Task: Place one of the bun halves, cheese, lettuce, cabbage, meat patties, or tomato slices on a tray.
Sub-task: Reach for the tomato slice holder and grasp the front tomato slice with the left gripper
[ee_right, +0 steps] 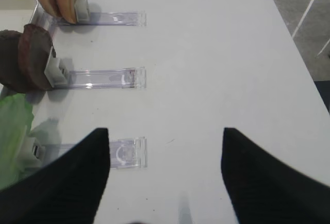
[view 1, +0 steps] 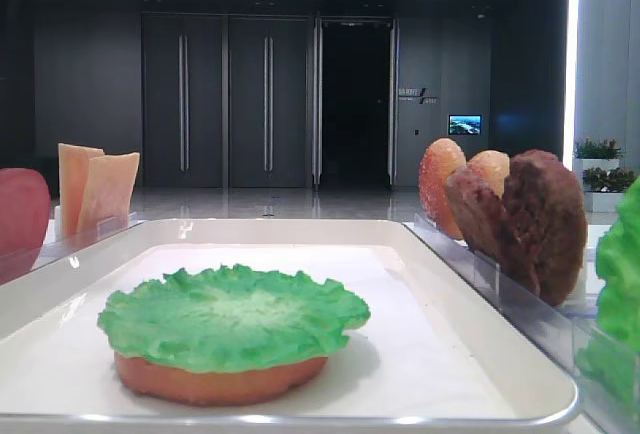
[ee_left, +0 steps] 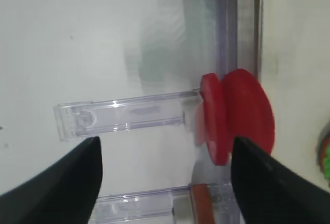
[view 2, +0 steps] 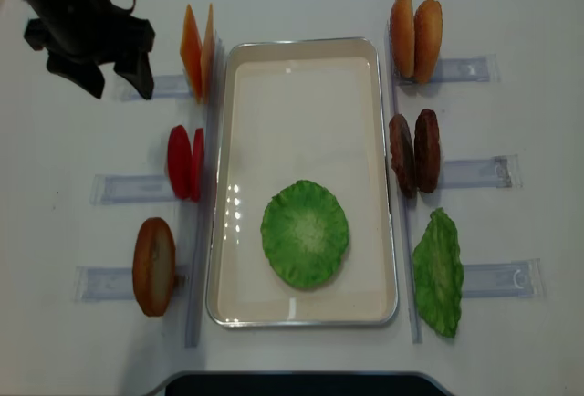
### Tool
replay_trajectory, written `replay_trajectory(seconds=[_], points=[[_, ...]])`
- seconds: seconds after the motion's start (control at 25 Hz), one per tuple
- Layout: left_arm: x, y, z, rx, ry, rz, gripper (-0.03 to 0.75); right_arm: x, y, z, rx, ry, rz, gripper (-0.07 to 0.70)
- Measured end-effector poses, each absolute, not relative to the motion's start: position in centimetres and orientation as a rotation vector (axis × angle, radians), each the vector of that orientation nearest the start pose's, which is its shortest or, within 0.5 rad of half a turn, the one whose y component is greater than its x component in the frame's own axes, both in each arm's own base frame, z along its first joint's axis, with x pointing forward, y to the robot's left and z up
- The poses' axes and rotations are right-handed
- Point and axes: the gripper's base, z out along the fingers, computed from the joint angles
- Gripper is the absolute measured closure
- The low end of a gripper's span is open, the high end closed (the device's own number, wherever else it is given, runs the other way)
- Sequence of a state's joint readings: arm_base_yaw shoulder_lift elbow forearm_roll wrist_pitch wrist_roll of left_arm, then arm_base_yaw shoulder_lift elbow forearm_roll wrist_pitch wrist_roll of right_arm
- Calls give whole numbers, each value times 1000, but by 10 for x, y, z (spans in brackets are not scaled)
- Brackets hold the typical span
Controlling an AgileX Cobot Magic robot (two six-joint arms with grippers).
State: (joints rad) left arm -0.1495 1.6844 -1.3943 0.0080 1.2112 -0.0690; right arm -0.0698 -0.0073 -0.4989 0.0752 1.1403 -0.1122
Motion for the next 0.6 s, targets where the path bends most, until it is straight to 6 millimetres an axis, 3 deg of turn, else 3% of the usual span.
replay_trajectory(seconds=[0.32,0.6], points=[[320,-99,280,117,2985,-49,125,-9,7,271,-52,2115,-16,160],[310,-126,280,124,2977,-11,125,-9,7,271,-52,2115,-16,160]])
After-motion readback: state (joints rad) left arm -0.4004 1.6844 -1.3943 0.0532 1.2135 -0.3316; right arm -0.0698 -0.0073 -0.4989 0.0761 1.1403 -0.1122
